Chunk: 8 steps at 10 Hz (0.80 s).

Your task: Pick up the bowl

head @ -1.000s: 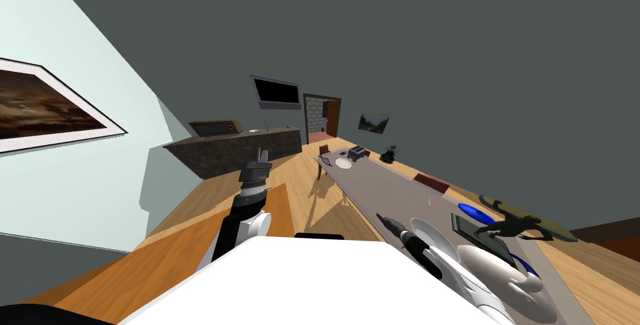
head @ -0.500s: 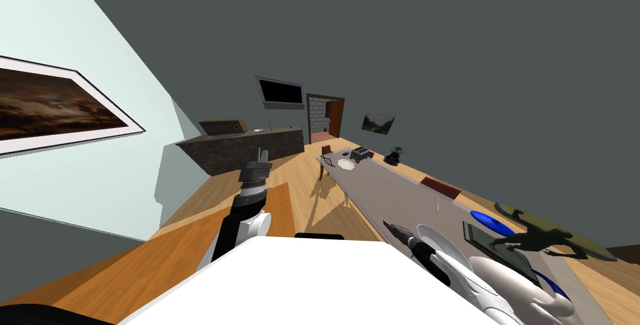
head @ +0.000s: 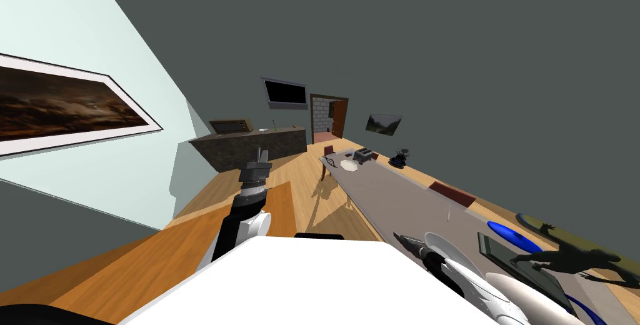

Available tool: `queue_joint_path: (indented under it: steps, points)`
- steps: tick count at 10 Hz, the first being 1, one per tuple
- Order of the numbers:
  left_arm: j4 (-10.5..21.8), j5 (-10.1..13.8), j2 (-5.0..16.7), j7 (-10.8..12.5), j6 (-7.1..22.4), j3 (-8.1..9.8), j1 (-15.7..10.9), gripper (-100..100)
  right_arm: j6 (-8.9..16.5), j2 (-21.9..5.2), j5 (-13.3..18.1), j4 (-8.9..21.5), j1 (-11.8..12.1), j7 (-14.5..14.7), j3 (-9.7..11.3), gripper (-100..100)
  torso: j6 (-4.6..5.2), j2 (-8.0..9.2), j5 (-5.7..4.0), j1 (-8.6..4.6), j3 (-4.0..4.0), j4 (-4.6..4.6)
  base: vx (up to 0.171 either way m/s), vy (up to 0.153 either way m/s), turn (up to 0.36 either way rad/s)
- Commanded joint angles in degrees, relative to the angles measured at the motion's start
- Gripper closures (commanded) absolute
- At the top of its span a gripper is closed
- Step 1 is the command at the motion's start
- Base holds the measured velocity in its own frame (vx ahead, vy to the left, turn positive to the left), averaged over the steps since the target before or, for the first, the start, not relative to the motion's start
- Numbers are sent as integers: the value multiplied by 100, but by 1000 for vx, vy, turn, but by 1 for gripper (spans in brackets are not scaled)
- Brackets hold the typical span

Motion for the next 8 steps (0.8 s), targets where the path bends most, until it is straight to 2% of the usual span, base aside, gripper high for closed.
queue_joint_path:
  steps: [1, 2, 3, 4, 5, 6, 7, 8]
  points:
    - [0, 0, 0, 0, 0, 0, 0, 0, 7, -43, 75, 286, -77, 21, 47, -100, 0, 0, 0, 0, 0, 0, 16, -20, 53]
    - [0, 0, 0, 0, 0, 0, 0, 0, 38, -100, 192, 471, -149, 56, 154, -100, 2, 1, -1, -1, 0, 0, 11, -18, 71]
    - [0, 0, 0, 0, 0, 0, 0, 0, 38, -100, 192, 644, -149, 56, 154, -100, 0, 1, -1, -1, 1, 0, 8, -15, 49]
    - [0, 0, 0, 0, 0, 0, 0, 0, 38, -100, 192, 644, -149, 56, 154, -100, 3, 4, -1, 1, 2, 0, 3, -7, -6]
    - [0, 0, 0, 0, 0, 0, 0, 0, 67, -146, 301, 930, -218, 88, 259, -100, 2, 5, -1, 4, 3, 1, 2, -11, 71]
    - [0, 0, 0, 0, 0, 0, 0, 0, 94, -180, 402, 1080, -283, 117, 362, -100, 1, 6, 0, 3, 3, 1, 8, -33, 125]
    - [0, 0, 0, 0, 0, 0, 0, 0, 94, -180, 402, 1197, -283, 117, 362, -100, -1, 3, -2, -4, 2, 1, 13, -34, 40]
    - [0, 0, 0, 0, 0, 0, 1, 0, 117, -204, 494, 1442, -344, 142, 461, -100, 3, 2, -3, -5, 1, 0, 8, -32, 40]
